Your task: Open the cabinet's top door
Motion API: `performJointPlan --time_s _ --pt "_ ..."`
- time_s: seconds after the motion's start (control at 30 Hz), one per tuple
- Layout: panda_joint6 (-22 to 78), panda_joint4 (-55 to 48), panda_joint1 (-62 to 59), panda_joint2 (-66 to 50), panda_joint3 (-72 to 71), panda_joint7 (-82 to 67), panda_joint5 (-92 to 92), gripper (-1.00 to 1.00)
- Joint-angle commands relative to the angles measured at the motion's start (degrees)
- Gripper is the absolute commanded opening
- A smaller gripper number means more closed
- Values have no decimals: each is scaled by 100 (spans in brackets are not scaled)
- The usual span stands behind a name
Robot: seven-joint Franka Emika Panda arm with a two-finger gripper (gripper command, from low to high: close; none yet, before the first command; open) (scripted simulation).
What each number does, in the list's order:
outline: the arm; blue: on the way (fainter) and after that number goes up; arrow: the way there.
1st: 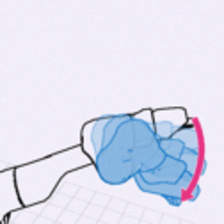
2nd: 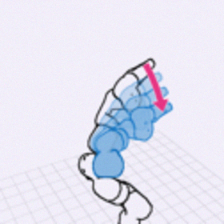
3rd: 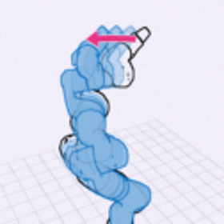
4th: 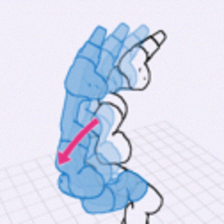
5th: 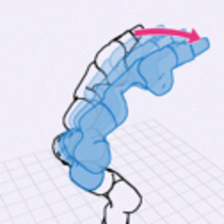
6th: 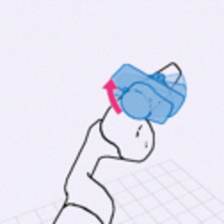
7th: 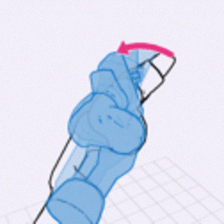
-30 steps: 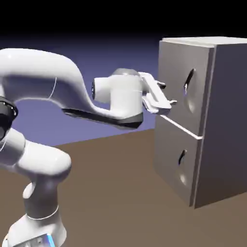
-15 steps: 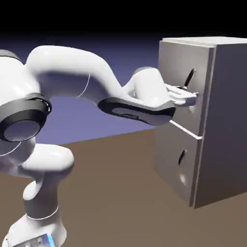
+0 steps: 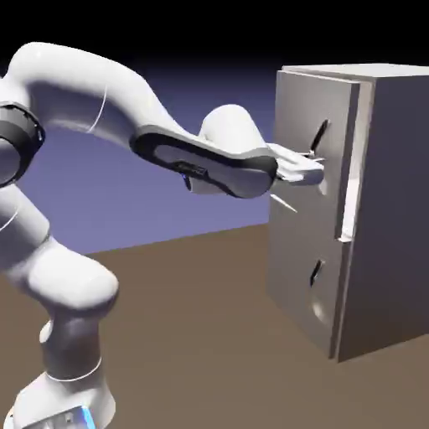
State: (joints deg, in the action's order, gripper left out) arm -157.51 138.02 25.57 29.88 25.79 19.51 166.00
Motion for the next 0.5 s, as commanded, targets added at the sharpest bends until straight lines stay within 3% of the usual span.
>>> performJointPlan --time_s 0.0,0.13,0.47 --pt "-21 0 -206 -38 -197 150 62 -100" --pt "-32 128 -1032 -32 -1000 341 -142 -100" --pt "412 1016 -2143 785 -2346 -1320 -2633 -100"
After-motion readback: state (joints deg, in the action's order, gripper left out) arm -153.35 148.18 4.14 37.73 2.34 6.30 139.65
